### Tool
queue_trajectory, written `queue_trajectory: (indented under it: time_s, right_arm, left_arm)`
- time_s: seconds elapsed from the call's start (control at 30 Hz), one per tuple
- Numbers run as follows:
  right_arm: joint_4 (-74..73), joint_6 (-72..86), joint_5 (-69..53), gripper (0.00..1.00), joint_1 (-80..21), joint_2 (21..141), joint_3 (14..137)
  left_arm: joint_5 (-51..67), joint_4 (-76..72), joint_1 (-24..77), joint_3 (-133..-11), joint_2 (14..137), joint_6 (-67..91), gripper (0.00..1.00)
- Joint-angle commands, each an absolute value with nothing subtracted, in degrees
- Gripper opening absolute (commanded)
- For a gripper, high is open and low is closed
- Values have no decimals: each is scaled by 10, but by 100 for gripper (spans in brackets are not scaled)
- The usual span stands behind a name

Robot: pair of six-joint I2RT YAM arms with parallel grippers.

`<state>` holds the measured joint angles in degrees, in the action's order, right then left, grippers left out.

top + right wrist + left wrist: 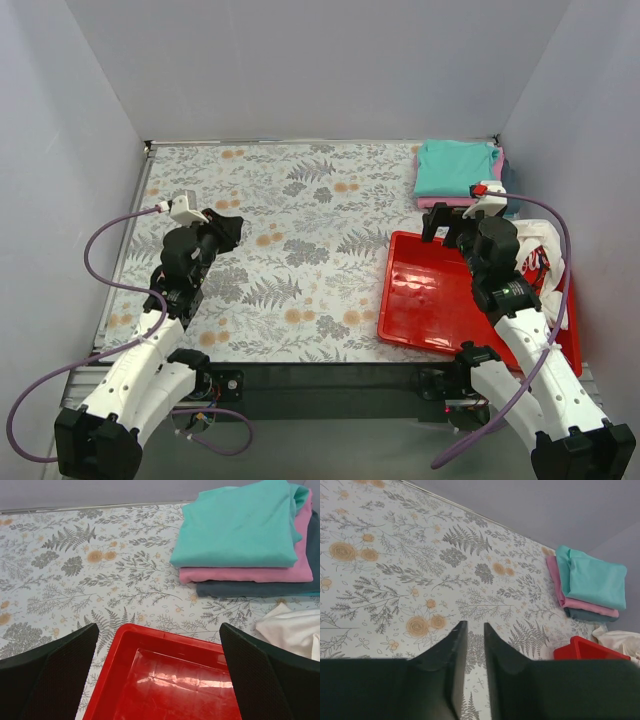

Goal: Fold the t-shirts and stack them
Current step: Grab the tshirt from the pile

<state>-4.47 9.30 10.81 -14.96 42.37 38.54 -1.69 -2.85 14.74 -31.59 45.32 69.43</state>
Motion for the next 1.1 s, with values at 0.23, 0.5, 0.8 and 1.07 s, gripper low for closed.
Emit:
queue_trajectory:
  time_s: [0.23, 0.5, 0.8, 1.07]
  right_arm:
    - [-76, 85, 202, 98, -147, 436, 422]
    - [-246, 132, 278, 98, -146, 479, 454]
    - [-269, 178, 396, 98, -134, 481, 406]
    - [-293, 234, 353, 98, -42, 524, 373]
  left_arm:
    - [-4, -63, 149, -296, 441, 686, 79]
    - [39, -68, 150, -291, 432, 693, 79]
    - [22, -43, 152, -284, 403, 715, 80]
    - [14, -38, 176, -283, 378, 715, 82]
